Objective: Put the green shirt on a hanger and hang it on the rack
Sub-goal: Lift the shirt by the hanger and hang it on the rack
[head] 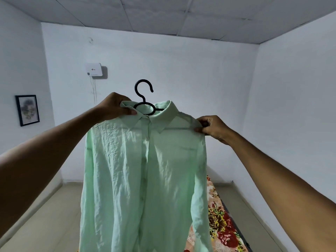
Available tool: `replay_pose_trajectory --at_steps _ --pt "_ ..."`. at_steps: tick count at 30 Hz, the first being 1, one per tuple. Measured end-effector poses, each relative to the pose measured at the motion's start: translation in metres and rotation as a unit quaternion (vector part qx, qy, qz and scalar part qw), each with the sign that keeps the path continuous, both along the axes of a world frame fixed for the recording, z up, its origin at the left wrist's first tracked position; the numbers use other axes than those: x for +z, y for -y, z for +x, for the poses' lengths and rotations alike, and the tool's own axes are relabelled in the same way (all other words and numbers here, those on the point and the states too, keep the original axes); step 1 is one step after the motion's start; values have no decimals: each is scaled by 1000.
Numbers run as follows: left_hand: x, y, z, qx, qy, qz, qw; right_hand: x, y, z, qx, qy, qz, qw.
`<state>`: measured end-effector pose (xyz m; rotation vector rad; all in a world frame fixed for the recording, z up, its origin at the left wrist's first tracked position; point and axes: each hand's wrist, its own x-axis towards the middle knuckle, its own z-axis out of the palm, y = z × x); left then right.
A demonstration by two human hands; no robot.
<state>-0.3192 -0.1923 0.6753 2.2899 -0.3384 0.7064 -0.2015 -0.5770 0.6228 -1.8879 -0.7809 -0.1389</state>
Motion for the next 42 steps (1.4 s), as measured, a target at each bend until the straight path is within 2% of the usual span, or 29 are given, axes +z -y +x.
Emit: replay_pose_trajectory --at_steps 3,6,10,16,21,25,31,42 --pt "-1 1 2 0 0 1 1000 6 -5 -1 -14 77 -26 997" --pt "-2 2 6 -1 3 -4 1000 13 -18 -4 -59 141 8 988" --pt "-2 1 10 3 4 -13 1000 12 -21 0 -66 128 35 989" --pt "-7 1 13 2 -1 -3 1000 16 -20 7 -47 113 -55 991" --pt "-8 1 18 -16 4 -36 999 17 -33 5 -52 144 -11 988" --pt "-6 0 21 -9 -9 -18 1000 16 -26 13 -48 104 -76 990" --pt "-9 13 26 -22 -7 -20 1000 30 -58 3 -32 130 -121 984" --pt "-15 -35 7 25 -36 -17 999 36 -57 10 -24 117 -53 991"
